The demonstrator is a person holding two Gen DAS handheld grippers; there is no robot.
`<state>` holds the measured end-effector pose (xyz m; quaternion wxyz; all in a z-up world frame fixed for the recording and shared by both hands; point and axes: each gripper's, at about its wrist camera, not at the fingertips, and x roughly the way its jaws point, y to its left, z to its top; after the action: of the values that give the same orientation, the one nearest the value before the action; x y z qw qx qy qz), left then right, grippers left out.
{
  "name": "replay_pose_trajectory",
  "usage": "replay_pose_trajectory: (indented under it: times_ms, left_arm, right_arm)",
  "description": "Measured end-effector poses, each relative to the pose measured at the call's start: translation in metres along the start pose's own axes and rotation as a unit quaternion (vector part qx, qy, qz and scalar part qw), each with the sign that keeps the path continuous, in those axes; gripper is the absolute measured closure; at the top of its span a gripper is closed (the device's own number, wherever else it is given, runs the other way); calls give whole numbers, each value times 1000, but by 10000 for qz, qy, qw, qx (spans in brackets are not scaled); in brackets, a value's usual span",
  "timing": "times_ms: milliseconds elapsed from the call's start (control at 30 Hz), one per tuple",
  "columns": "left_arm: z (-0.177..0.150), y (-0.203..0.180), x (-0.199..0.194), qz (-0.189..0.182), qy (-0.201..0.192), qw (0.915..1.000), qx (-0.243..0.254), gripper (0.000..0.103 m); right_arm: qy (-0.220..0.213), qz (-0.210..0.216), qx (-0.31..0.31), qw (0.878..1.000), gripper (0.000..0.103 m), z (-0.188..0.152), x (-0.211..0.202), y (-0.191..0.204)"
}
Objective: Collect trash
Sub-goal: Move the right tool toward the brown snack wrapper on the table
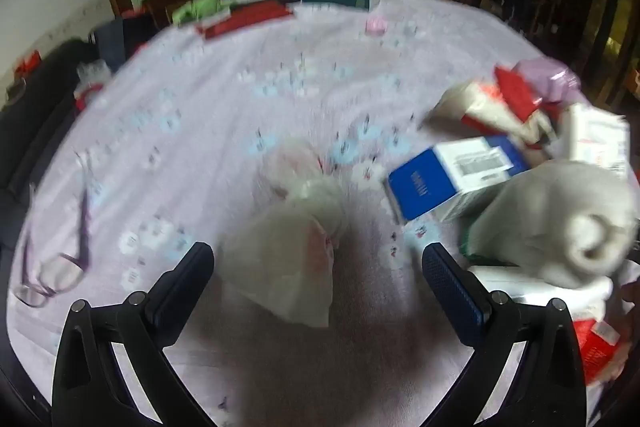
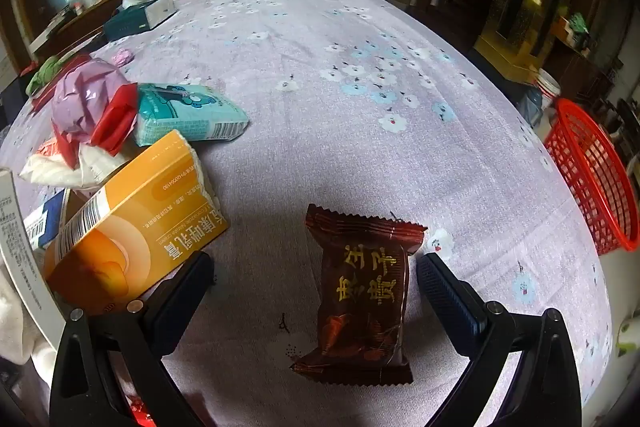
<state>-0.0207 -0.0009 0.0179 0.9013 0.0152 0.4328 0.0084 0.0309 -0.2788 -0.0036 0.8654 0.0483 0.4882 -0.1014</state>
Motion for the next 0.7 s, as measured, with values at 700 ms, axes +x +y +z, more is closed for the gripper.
replay_pose_trajectory:
  times_ms: [700]
  left_arm:
    - [-85, -58, -153, -193, -1851, 9825, 30, 0]
  right_arm:
    - [-2240, 1150, -275, 9674, 2, -87, -153, -75]
